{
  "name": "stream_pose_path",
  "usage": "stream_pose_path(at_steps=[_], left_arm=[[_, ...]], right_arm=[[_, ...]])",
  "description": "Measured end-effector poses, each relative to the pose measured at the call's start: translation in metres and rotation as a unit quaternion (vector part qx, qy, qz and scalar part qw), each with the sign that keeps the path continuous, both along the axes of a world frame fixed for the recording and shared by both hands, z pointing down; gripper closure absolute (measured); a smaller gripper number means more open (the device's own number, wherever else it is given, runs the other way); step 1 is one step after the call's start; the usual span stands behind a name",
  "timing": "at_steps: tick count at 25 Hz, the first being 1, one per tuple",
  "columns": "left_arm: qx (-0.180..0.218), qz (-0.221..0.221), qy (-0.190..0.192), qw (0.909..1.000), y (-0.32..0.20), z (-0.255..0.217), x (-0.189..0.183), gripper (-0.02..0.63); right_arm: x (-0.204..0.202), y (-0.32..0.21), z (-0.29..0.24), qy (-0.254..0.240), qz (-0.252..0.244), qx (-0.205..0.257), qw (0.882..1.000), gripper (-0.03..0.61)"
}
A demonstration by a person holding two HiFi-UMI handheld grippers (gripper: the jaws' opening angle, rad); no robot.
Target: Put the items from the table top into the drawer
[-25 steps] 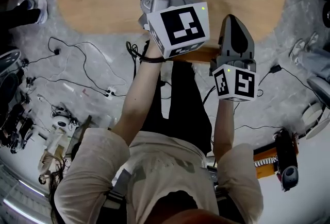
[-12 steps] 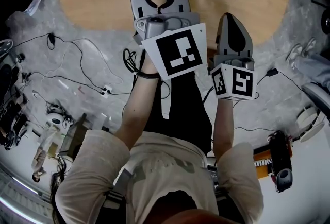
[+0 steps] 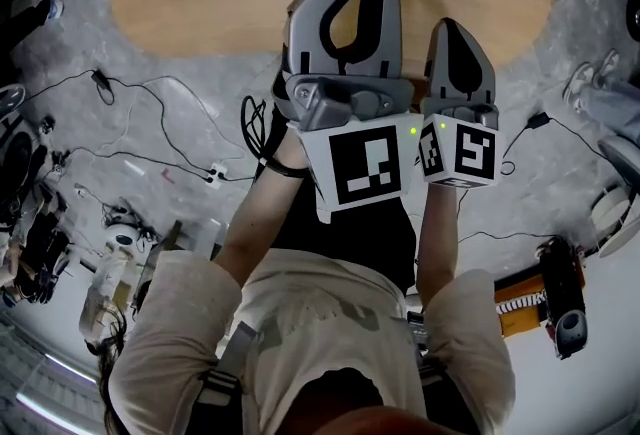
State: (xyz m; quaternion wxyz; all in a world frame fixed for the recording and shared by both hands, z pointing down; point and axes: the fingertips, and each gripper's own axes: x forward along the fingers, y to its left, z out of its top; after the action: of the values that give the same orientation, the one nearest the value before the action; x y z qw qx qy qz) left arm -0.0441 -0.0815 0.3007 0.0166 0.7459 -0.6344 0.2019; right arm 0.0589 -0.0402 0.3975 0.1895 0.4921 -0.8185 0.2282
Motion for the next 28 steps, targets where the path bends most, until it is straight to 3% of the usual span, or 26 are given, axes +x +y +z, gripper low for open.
stream_pose_path(at_steps=[4, 7, 11, 16, 21, 24, 28], left_arm=[[-0.029, 0.074, 0.018, 0.9966, 0.033, 0.019, 0.048, 0.606], [-0.069, 0.149, 0.014, 0.9863, 0.072, 0.045, 0.094, 0.606], [-0.127, 0.238, -0.006, 0.9631, 0.127, 0.096, 0.147, 0.607], [-0.188, 0.339, -0.035, 0.9211, 0.182, 0.171, 0.197, 0.607], [-0.238, 0.401, -0.056, 0.8828, 0.206, 0.247, 0.238, 0.607], [-0.247, 0.417, -0.075, 0.8713, 0.208, 0.268, 0.245, 0.607], [-0.248, 0.426, -0.082, 0.8660, 0.209, 0.266, 0.249, 0.607]], right_arm=[[0.028, 0.016, 0.003, 0.022, 0.036, -0.007, 0.999, 0.574], [0.068, 0.040, 0.012, 0.047, 0.072, -0.023, 0.996, 0.574], [0.124, 0.078, 0.029, 0.071, 0.121, -0.044, 0.989, 0.574], [0.164, 0.130, 0.057, 0.081, 0.182, -0.080, 0.977, 0.574], [0.188, 0.162, 0.086, 0.071, 0.226, -0.106, 0.966, 0.574], [0.192, 0.170, 0.089, 0.062, 0.244, -0.110, 0.962, 0.574], [0.195, 0.172, 0.088, 0.056, 0.254, -0.108, 0.960, 0.574]])
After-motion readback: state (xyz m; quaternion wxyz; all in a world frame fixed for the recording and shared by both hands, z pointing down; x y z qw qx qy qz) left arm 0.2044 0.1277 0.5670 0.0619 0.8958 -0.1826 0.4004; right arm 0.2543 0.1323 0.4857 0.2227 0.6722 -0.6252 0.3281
